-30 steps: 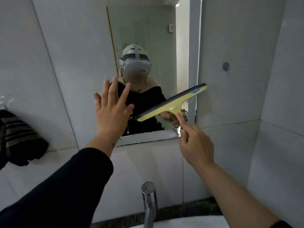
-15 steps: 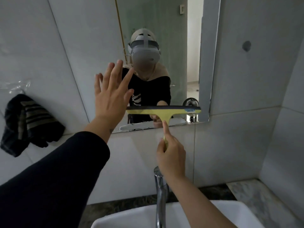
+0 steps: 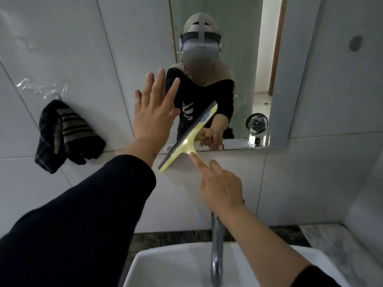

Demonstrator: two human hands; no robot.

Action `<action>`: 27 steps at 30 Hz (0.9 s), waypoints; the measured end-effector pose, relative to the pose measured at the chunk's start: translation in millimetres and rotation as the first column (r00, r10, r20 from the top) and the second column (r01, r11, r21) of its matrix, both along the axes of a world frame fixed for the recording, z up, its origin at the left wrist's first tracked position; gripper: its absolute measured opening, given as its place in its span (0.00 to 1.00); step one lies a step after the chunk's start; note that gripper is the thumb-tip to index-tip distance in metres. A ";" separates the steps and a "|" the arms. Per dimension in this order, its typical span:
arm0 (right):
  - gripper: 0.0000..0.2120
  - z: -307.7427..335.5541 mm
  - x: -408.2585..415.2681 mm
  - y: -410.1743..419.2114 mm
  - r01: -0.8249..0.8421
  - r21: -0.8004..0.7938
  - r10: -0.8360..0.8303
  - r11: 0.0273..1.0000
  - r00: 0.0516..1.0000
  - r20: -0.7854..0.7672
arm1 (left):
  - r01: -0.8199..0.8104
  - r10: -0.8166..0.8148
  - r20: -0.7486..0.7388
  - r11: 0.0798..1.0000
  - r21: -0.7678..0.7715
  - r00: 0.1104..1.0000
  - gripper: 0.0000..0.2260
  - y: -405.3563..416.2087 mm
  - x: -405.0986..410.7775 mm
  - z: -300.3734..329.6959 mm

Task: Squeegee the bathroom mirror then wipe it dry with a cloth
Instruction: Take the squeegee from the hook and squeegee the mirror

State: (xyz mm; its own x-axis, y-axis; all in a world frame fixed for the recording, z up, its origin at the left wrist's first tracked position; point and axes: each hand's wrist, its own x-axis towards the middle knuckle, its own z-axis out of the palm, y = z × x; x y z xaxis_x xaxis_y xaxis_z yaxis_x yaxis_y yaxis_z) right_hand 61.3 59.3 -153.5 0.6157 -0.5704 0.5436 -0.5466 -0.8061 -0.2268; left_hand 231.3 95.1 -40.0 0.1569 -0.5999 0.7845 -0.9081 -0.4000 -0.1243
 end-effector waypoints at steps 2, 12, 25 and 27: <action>0.34 4.9 -9.6 -10.4 0.014 -0.035 -0.015 0.999 0.999 -0.037 | 0.013 -0.014 -0.021 1.000 -0.003 1.000 0.27 -0.9 -1.5 -1.5; 0.30 13.2 -71.7 -43.9 0.173 0.020 -0.174 0.985 0.984 0.045 | 0.001 -0.014 -0.222 0.998 -0.057 0.975 0.28 -19.0 -36.9 -19.2; 0.27 -21.6 -118.8 -65.1 0.231 0.299 -0.261 0.926 0.963 0.064 | -0.001 0.004 -0.263 1.000 0.012 0.965 0.36 -40.6 -57.9 -43.9; 0.27 -27.3 -119.4 -61.5 0.216 0.330 -0.254 0.919 0.964 0.077 | -0.005 0.007 -0.263 1.000 0.010 0.965 0.36 -40.0 -57.7 -44.1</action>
State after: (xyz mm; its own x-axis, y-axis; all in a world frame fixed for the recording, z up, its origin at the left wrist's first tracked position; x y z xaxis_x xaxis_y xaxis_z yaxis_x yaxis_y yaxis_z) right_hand -58.1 -2.2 -180.8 0.3870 -0.8443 0.3707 -0.6660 -0.5340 -0.5209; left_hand 173.6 55.1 -84.1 0.3604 -0.6055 0.7095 -0.9069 -0.4054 0.1147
